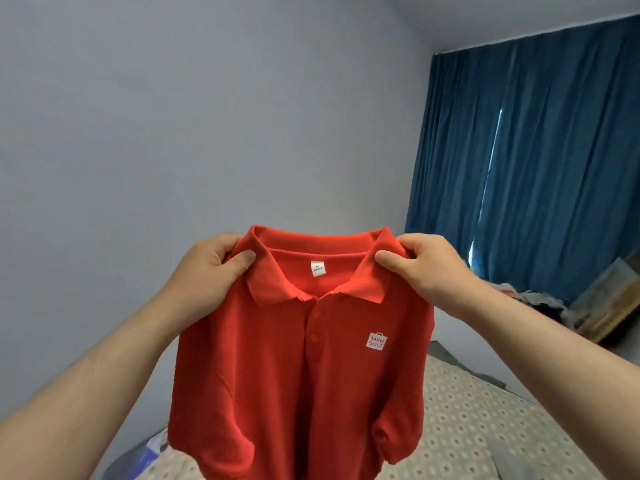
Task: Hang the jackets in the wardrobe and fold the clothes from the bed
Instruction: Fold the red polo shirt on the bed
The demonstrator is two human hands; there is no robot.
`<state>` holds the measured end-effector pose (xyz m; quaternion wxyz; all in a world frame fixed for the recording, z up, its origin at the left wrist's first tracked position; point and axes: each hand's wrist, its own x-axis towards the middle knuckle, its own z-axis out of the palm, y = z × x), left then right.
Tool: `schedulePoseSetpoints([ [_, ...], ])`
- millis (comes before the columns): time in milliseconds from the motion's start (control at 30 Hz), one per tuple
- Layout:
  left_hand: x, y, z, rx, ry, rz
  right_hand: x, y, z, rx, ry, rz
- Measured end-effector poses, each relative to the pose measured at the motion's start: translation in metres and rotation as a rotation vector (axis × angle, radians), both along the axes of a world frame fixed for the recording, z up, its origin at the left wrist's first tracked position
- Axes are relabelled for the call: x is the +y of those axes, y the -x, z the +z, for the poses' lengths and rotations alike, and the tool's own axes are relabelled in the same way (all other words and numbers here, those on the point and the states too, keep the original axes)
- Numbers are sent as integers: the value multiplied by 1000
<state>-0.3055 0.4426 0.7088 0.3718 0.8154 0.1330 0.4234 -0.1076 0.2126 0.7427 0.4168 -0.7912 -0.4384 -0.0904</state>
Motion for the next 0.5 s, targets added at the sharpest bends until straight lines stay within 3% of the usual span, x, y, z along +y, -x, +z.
schedulePoseSetpoints([
  [200, 53, 58, -26, 112, -69, 227, 93, 18, -24, 15, 5, 126],
  [500, 73, 115, -130, 127, 69, 488, 200, 32, -132, 202, 114, 411],
])
